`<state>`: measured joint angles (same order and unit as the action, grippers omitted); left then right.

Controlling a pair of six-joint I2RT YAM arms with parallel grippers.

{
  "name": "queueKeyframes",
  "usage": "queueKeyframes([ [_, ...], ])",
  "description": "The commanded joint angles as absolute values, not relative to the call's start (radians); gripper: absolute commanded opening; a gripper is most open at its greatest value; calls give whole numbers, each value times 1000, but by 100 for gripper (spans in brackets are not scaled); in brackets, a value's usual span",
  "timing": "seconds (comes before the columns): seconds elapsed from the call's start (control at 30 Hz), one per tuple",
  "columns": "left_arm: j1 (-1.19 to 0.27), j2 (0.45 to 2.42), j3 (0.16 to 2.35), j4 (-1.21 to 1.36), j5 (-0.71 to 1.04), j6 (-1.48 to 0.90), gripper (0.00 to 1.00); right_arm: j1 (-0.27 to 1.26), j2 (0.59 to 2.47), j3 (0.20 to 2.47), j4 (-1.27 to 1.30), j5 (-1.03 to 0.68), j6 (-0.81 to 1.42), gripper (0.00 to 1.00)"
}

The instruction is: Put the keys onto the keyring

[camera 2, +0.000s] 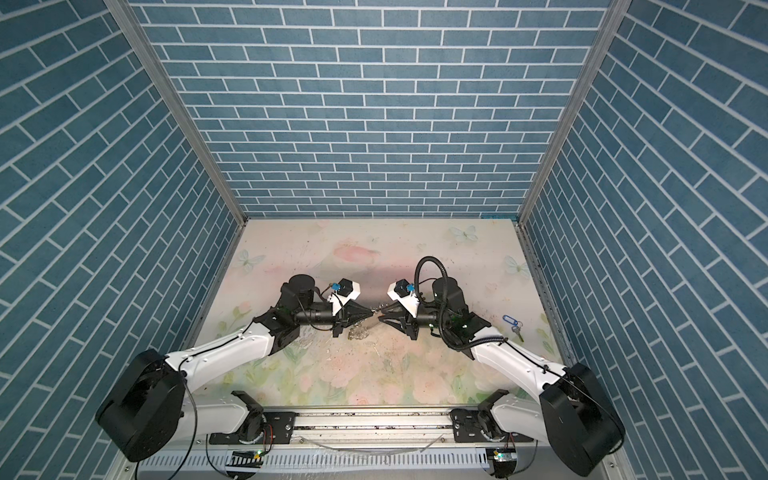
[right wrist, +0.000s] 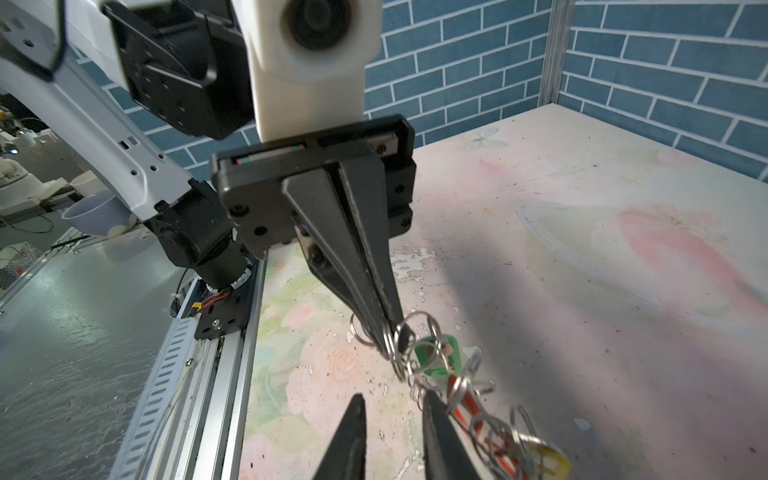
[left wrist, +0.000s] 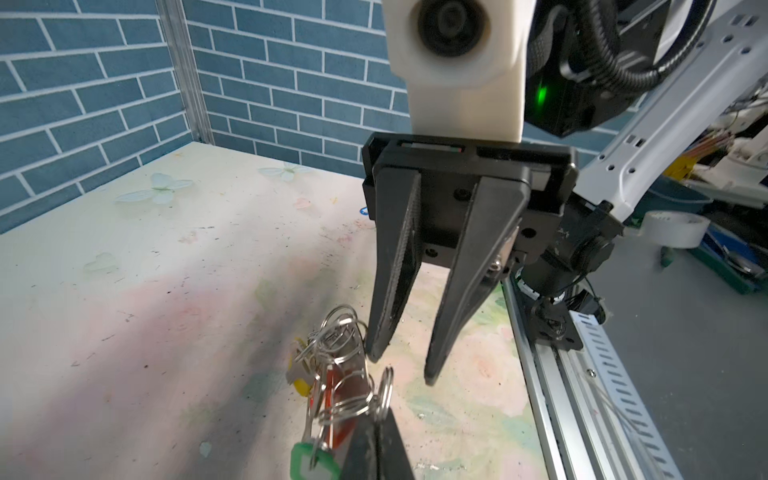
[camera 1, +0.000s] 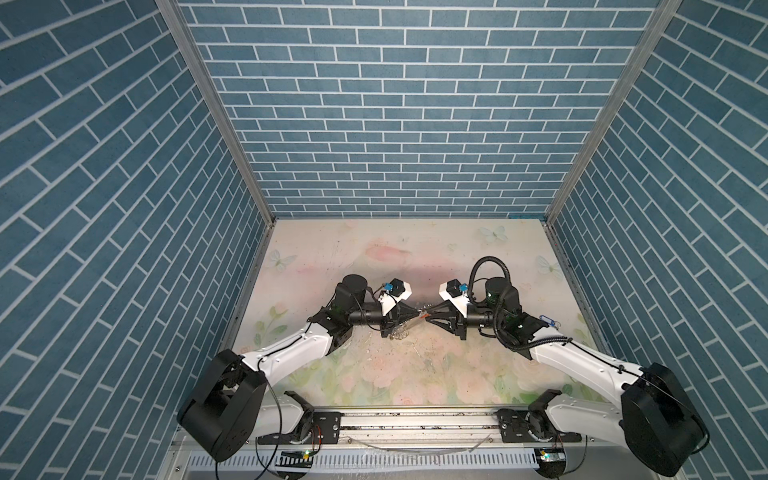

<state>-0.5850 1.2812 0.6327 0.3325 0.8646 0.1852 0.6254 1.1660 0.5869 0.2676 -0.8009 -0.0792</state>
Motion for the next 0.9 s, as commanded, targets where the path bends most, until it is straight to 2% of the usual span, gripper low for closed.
queueKeyframes([
  [0.0, -588, 1279, 683, 119, 849, 319, 0, 622, 1121, 628, 139, -780, -189, 25],
  [0.23, -591, 1288, 724, 74, 869, 335, 0, 637, 1117, 648, 157, -822, -183, 18],
  [0.87, -607, 1310, 745, 43, 928, 338, 0, 702, 1193, 685, 141, -785, -216, 18],
])
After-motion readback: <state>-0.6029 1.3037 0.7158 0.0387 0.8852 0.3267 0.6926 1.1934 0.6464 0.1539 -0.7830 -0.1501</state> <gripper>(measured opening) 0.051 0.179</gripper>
